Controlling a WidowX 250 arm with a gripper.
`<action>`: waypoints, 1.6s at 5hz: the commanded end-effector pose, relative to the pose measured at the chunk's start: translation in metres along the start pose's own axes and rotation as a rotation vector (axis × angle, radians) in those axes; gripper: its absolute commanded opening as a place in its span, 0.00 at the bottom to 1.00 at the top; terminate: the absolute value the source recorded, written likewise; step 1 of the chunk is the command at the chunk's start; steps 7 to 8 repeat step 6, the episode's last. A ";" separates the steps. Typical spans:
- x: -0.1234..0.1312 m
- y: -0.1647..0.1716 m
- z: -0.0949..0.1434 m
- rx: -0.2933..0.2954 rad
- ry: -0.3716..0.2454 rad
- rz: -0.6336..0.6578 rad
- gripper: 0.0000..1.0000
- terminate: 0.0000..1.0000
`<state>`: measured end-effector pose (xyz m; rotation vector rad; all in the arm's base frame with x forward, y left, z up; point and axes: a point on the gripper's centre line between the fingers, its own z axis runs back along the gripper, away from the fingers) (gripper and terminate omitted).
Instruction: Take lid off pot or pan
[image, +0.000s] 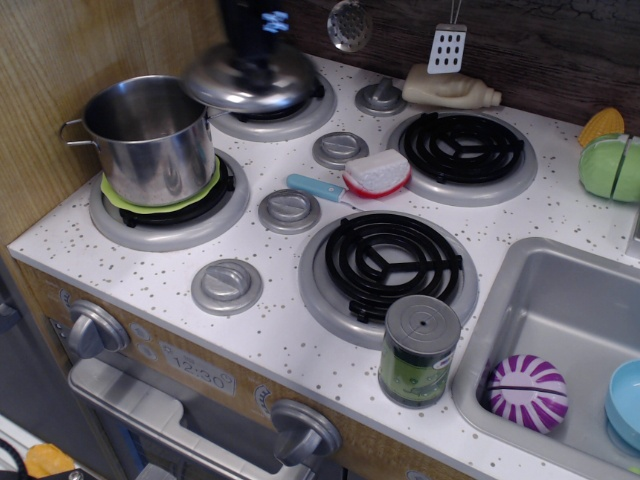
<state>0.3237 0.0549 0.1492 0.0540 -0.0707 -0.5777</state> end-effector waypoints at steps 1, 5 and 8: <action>0.030 -0.047 -0.009 0.035 -0.087 0.086 0.00 0.00; 0.037 -0.072 -0.096 -0.009 -0.141 0.157 1.00 0.00; 0.037 -0.072 -0.096 -0.009 -0.141 0.157 1.00 1.00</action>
